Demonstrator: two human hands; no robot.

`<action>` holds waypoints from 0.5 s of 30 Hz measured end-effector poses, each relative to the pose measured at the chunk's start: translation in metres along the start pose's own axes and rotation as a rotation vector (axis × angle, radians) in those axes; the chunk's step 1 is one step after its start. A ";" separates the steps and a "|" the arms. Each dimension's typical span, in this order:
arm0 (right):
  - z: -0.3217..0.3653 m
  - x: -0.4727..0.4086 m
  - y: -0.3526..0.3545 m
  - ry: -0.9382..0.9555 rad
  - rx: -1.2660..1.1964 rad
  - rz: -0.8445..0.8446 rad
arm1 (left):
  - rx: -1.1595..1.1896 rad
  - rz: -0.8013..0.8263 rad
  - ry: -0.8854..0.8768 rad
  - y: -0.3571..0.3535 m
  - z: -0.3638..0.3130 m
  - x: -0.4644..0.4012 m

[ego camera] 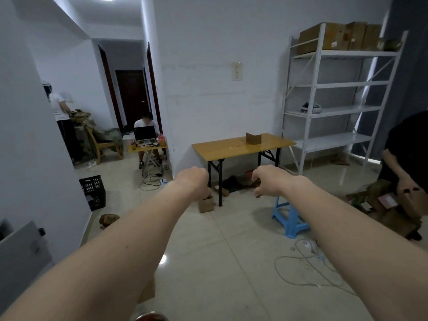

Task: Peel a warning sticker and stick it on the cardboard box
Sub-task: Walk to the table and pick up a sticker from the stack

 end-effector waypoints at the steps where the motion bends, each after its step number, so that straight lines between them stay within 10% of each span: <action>1: -0.011 -0.020 0.004 -0.016 -0.002 0.004 | -0.002 0.007 -0.014 0.001 -0.004 -0.025; 15: -0.086 -0.308 -0.014 -0.039 0.035 0.063 | 0.052 0.035 -0.041 -0.071 0.041 -0.327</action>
Point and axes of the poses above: each hand's wrist, its own x-axis away from the middle knuckle, its own y-axis out of the back of the hand, z = x × y, the point moved 8 cm from there along -x, towards the middle knuckle, and after that the axes turned 6 degrees about -x, right-handed, at the moved point
